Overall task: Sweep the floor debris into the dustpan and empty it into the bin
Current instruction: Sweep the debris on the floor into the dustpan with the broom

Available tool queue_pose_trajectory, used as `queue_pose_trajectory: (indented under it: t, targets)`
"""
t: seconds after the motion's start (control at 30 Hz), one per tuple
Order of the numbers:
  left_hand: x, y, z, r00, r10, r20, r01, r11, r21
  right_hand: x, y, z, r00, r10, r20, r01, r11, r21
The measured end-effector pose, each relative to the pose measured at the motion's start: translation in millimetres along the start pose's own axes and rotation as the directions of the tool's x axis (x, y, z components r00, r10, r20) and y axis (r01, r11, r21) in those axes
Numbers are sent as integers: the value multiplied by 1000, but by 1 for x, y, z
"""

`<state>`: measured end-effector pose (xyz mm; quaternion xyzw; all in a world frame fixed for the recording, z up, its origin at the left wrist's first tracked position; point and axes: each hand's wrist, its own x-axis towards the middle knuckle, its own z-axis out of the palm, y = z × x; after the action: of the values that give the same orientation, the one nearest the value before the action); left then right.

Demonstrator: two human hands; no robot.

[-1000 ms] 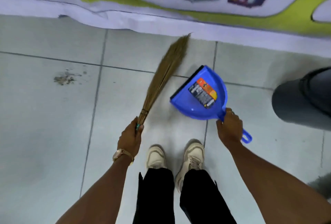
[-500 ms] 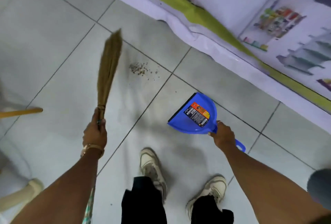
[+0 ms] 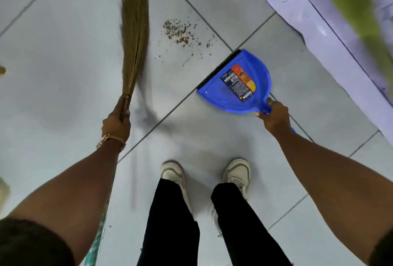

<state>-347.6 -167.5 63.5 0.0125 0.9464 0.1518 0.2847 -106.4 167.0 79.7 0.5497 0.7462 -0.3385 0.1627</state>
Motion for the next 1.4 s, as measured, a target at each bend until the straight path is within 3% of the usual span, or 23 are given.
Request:
queue_pose_trajectory:
  t: [0.13, 0.3, 0.6, 0.73, 0.9, 1.1, 1.27, 1.4]
  targets:
    - [-1, 9, 11, 997, 83, 2, -83, 996, 24, 7, -5, -5, 1000, -8, -14, 8, 1000, -25]
    - [-10, 20, 14, 958, 258, 122, -271, 956, 109, 4, -4, -2, 1000, -15, 2, 15, 1000, -2]
    - [-62, -6, 12, 878, 348, 327, -429, 876, 221, 7, 4, 6, 1000, 10, -20, -10, 1000, -12]
    - [-91, -22, -8, 868, 398, 297, -466, 861, 206, 8, 2, 5, 999, 32, -18, -32, 999, -3]
    - [-110, -42, -37, 913, 389, 124, -403, 907, 119, 7, -2, 6, 997, 77, -30, -77, 997, 20]
    - [-96, -71, -50, 974, 173, -145, -170, 985, 33, 0, -1, 9, 999, 45, -8, -45, 999, 14]
    - [-90, -78, -22, 994, 11, -111, -7, 1000, 30, 2, -1, 8, 1000, 24, -5, -24, 999, -24]
    - [-101, -61, 13, 995, 94, 40, -97, 994, 59, 6, 1, 8, 1000, 16, -23, -17, 998, -53]
